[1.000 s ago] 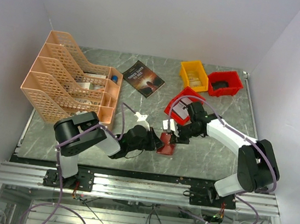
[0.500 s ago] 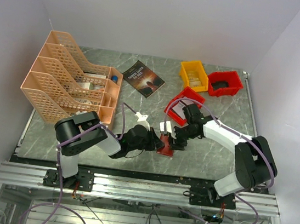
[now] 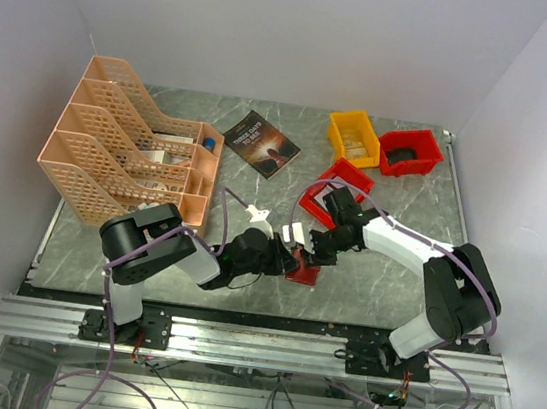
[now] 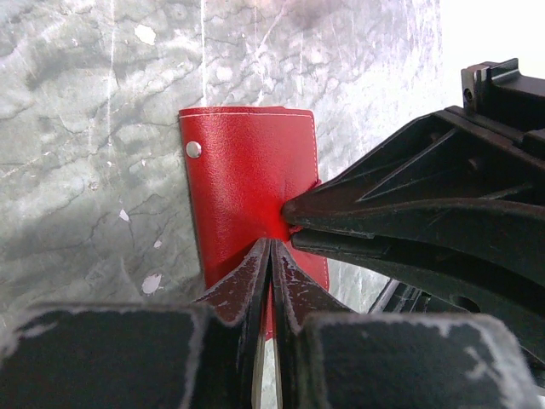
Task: Put the credit cards into the card holder
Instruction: Open the card holder at the center of the board.
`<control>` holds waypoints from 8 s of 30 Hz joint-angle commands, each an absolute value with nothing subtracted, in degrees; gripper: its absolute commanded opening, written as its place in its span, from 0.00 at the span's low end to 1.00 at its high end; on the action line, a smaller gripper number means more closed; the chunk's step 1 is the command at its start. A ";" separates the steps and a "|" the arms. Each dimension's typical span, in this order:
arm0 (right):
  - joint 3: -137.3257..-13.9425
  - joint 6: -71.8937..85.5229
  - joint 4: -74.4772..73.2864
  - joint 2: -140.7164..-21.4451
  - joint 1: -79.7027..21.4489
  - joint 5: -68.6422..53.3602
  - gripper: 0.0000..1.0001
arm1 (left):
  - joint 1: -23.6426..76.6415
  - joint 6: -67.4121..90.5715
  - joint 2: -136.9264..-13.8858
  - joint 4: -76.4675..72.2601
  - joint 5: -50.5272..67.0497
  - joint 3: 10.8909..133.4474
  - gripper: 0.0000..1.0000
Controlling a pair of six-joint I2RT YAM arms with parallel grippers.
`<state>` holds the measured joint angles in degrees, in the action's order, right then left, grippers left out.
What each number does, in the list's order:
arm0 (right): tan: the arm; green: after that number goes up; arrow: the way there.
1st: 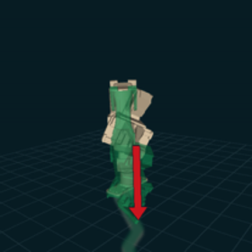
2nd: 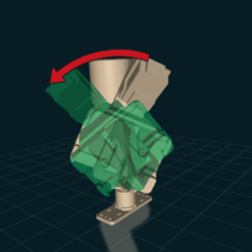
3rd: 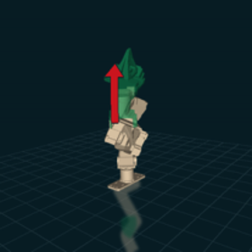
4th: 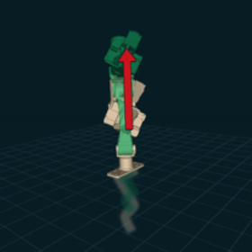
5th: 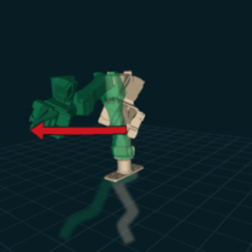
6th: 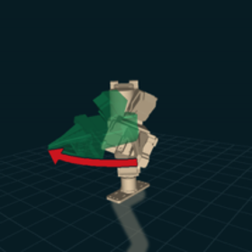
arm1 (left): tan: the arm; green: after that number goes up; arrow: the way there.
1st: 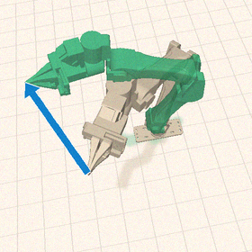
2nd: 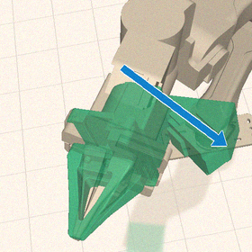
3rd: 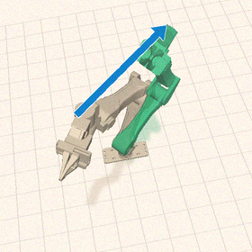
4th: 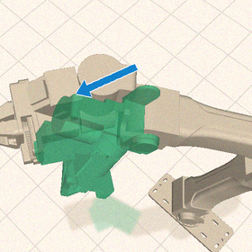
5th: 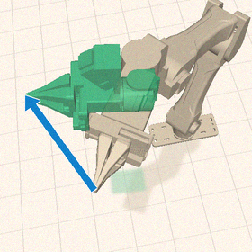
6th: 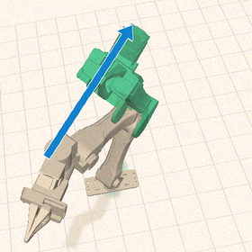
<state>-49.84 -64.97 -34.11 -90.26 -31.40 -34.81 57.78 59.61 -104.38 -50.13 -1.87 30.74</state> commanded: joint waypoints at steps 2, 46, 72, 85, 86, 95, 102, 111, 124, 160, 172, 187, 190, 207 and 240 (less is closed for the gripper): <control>-49.40 -66.75 -37.67 -92.08 -31.76 -29.32 0.01 | 57.33 58.01 -106.47 -44.82 -2.86 28.33 0.15; -52.12 -68.55 -42.19 -89.38 -25.16 -41.17 0.00 | 57.40 54.60 -97.70 -39.57 -4.14 29.24 0.22; -51.95 -63.90 -38.31 -83.17 -20.92 -52.65 0.00 | 64.50 40.42 -87.78 -30.19 -12.91 33.47 0.90; -51.81 -62.32 -36.92 -82.62 -20.88 -52.25 0.00 | 66.62 36.28 -93.32 -18.05 -17.34 43.50 0.89; -51.77 -62.27 -36.84 -82.62 -20.86 -52.17 0.00 | 66.69 36.23 -93.75 -17.52 -17.46 43.91 0.89; -51.85 -62.23 -36.97 -82.71 -20.67 -52.03 0.00 | 66.72 36.99 -94.50 -15.48 -18.99 44.39 0.72; -51.84 -62.14 -36.96 -82.53 -20.32 -51.94 0.00 | 66.75 38.52 -91.37 -15.85 -20.69 42.22 0.55; -51.77 -62.07 -36.91 -82.22 -19.75 -51.68 0.00 | 66.71 39.28 -89.37 -15.62 -21.92 40.58 0.36; -51.18 -60.73 -35.16 -82.45 -19.29 -48.12 0.00 | 66.62 44.37 -86.84 -12.95 -23.46 38.77 0.08; -57.12 -46.01 -38.46 -94.77 -21.53 -36.44 0.06 | 66.71 66.07 -86.55 -22.98 -28.08 25.23 0.08; -59.41 -44.04 -37.87 -99.08 -25.07 -32.74 0.06 | 66.80 61.99 -78.97 -13.97 -31.65 27.17 0.60; -61.02 -40.48 -36.85 -100.63 -25.49 -37.97 0.09 | 67.08 49.04 -73.09 -16.35 -20.06 35.08 0.52; -61.40 -39.59 -36.73 -101.45 -25.51 -38.70 0.10 | 67.57 48.00 -79.00 -17.04 -18.29 38.32 0.53; -63.86 -38.82 -38.96 -100.97 -23.44 -43.41 0.15 | 71.13 50.08 -96.26 -0.65 -29.56 53.09 0.73; -62.80 -39.56 -39.02 -98.13 -20.84 -41.87 0.17 | 67.31 58.67 -99.24 -8.91 -25.03 45.56 0.12</control>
